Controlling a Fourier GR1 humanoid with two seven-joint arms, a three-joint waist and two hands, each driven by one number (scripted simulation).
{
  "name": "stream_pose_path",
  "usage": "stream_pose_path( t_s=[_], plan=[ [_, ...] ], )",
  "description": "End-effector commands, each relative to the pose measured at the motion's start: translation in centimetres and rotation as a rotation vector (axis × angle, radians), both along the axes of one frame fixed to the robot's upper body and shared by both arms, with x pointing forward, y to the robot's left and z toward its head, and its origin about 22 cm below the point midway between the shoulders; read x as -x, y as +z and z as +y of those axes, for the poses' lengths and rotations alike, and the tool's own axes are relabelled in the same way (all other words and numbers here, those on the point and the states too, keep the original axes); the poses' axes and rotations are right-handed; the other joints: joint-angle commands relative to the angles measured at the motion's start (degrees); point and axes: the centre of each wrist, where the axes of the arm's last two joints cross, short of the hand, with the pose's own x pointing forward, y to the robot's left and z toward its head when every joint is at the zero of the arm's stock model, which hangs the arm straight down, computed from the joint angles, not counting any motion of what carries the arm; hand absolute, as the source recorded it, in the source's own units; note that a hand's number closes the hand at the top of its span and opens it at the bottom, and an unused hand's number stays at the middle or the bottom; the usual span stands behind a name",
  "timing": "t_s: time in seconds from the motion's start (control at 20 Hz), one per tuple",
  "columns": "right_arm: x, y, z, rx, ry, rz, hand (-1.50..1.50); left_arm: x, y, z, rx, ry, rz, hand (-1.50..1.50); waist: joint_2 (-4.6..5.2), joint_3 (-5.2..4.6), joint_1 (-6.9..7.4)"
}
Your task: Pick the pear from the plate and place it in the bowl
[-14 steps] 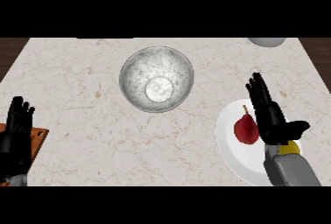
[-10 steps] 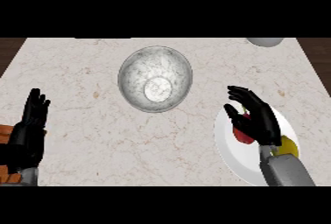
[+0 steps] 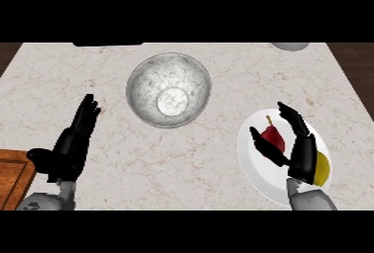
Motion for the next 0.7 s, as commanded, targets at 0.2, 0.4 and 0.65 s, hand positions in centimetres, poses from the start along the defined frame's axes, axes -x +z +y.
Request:
stream_pose_path(
  t_s=[0.2,0.4,0.65],
  plan=[
    [3.5,4.4,2.0,0.116,-0.164,-0.215,-1.50,-2.0,1.0,-2.8,0.003,-0.059,0.019,0.00,0.03,-0.02,1.41],
    [3.4,5.5,2.1,0.183,-0.242,-0.047,-1.50,-0.8,0.7,-3.5,-0.012,-0.075,0.008,0.00,-0.08,-0.17,1.82],
    [3.9,11.0,1.2,0.194,-0.246,0.118,-1.50,-1.6,0.8,-2.8,0.006,-0.074,0.033,0.00,-0.02,-0.09,1.96]
  ],
)
